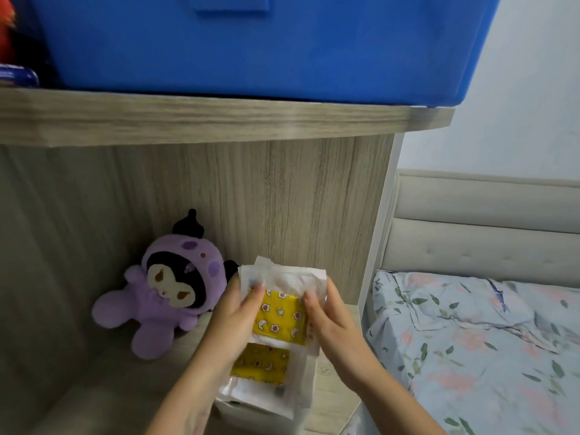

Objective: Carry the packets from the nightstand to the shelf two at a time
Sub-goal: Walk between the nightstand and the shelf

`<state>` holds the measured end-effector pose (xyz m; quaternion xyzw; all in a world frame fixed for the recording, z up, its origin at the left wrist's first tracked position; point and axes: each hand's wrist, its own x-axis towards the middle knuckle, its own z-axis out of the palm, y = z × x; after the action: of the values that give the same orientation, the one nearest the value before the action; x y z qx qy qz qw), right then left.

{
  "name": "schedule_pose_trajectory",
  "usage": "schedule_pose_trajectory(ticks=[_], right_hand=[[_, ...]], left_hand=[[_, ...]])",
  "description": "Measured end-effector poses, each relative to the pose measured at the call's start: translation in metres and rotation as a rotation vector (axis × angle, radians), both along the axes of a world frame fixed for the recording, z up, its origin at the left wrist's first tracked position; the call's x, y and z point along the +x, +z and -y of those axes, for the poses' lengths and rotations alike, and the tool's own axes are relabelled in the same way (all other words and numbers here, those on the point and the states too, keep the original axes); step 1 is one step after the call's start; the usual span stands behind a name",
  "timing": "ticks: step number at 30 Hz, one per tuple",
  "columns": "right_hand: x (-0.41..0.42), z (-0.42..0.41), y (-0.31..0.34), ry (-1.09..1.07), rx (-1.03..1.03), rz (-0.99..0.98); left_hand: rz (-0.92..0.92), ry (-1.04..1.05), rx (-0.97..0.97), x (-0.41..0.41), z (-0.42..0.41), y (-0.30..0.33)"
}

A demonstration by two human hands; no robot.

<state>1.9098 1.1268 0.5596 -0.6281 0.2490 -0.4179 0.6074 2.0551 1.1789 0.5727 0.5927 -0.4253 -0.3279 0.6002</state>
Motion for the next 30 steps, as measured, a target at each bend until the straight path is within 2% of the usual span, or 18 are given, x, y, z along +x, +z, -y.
schedule_pose_trajectory(ticks=[2,6,11,16,21,25,30], right_hand=[[0.007,0.013,-0.003,-0.070,-0.015,-0.093],[0.034,0.048,-0.013,-0.280,-0.073,-0.354],[0.053,0.076,-0.019,-0.307,-0.091,-0.673],[0.051,0.071,-0.028,-0.310,0.010,-0.602],[0.053,0.068,-0.031,-0.345,-0.114,-0.705],[0.048,0.073,-0.029,-0.317,-0.108,-0.729],[0.044,0.084,-0.034,-0.330,-0.081,-0.719]], left_hand=[[0.024,-0.021,0.068,0.013,0.008,-0.003],[0.246,0.050,0.182,0.035,0.037,-0.012],[0.433,0.110,0.340,0.057,0.067,-0.034],[0.589,0.149,0.355,0.059,0.077,-0.056],[0.702,0.135,0.347,0.053,0.078,-0.059],[0.667,0.045,0.381,0.055,0.078,-0.056],[0.496,0.012,0.428,0.058,0.083,-0.056]])
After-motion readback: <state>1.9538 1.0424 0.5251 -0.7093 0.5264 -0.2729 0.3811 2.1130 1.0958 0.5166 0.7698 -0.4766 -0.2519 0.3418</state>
